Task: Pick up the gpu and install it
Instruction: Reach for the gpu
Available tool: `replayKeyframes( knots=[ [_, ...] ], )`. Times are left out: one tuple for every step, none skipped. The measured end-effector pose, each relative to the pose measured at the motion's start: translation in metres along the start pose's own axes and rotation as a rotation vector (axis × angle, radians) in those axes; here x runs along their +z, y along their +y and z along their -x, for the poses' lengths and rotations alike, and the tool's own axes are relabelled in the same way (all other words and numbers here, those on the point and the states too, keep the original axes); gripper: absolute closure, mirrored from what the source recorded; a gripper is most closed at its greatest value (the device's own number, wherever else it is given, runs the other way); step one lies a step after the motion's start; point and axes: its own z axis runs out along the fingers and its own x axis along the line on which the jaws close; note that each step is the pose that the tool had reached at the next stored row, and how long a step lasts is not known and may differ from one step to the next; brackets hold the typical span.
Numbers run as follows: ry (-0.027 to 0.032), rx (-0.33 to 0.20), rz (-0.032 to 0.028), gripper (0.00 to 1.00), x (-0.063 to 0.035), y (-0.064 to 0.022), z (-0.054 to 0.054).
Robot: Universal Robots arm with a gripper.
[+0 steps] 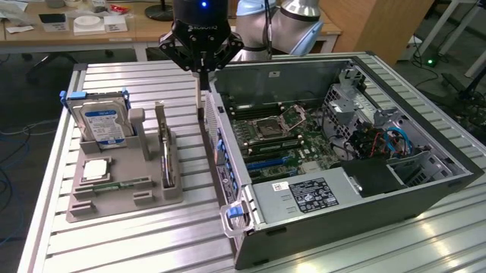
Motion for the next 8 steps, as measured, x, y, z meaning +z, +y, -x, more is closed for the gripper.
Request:
replayKeyframes(
  knots=[
    [0.0000,0.000,0.0000,0.90,0.0000,-0.0002,-0.002],
    [0.0000,0.000,0.0000,0.90,0.0000,-0.0003,-0.003],
    [0.0000,0.000,0.0000,0.90,0.0000,-0.0005,-0.005],
    [0.0001,0.000,0.0000,0.90,0.0000,-0.0006,-0.006],
    [0.0001,0.000,0.0000,0.90,0.0000,-0.0007,-0.008],
    [0.0000,0.000,0.0000,0.90,0.0000,-0.0008,-0.009],
    [0.0001,0.000,0.0001,0.90,0.0000,-0.0009,-0.010],
    [0.0000,0.000,0.0000,0.90,0.0000,-0.0011,-0.012]
  ],
)
